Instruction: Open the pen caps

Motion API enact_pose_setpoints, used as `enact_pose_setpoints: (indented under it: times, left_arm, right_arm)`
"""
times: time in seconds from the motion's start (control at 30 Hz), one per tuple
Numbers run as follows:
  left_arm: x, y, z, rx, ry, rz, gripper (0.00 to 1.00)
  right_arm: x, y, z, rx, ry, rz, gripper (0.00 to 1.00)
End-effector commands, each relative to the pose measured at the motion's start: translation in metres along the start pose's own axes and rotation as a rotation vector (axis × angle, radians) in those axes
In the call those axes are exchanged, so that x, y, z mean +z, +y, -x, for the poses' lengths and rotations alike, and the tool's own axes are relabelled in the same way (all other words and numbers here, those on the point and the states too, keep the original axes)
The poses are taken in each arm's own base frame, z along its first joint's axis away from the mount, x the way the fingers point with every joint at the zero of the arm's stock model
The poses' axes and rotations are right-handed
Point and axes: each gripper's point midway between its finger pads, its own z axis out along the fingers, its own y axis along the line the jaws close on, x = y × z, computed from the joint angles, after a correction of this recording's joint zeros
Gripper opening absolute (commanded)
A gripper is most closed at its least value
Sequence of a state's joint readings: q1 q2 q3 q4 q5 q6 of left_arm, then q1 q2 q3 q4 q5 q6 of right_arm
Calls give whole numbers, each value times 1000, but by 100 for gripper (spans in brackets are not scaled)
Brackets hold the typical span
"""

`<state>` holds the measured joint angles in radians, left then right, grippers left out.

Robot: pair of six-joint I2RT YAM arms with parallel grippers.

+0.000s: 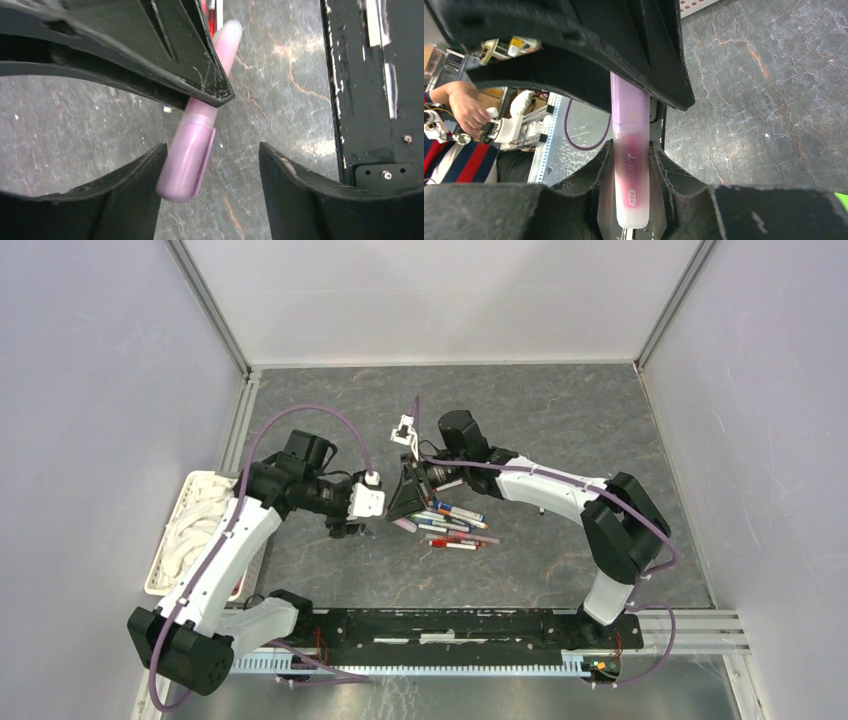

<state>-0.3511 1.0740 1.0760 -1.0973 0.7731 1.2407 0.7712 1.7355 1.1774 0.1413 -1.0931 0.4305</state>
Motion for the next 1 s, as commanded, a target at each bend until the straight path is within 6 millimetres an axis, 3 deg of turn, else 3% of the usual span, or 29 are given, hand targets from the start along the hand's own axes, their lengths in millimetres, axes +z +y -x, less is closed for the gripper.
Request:
enact_pose_setpoints:
  times: [0.0,0.33,0.4,0.43,0.47,0.63,0.7,0.87,0.97]
  left_arm:
    - [1,4,-18,108,96,9,67]
    - [16,4,-16,121,99,-22,30]
    - [19,0,-18,124,105,-37,19]
    - [19,0,-17,121,103,-33,8]
    - [19,2,-15,114,98,-21,3]
    - [18,0,0,-4,40,-24,2]
    - [21,-6,8,-82,-1,-60,2]
    - [28,-22,23,-259,-91,-159,2]
    - [26,-22,31,-281,-129,-158,2]
  right_arm:
    - [7,6,7,43,23,32,0]
    - [14,-4,3,122,68,-6,0]
    - [15,-3,5,133,65,-5,1]
    - [15,-3,6,136,65,-6,5]
    - [14,-4,6,141,64,-16,17]
    - [2,-8,1,45,84,-103,46]
    - [-5,-6,-3,-23,96,-138,53]
    - [-20,2,-4,-158,60,-200,58]
    - [-18,9,-5,-139,55,-162,57]
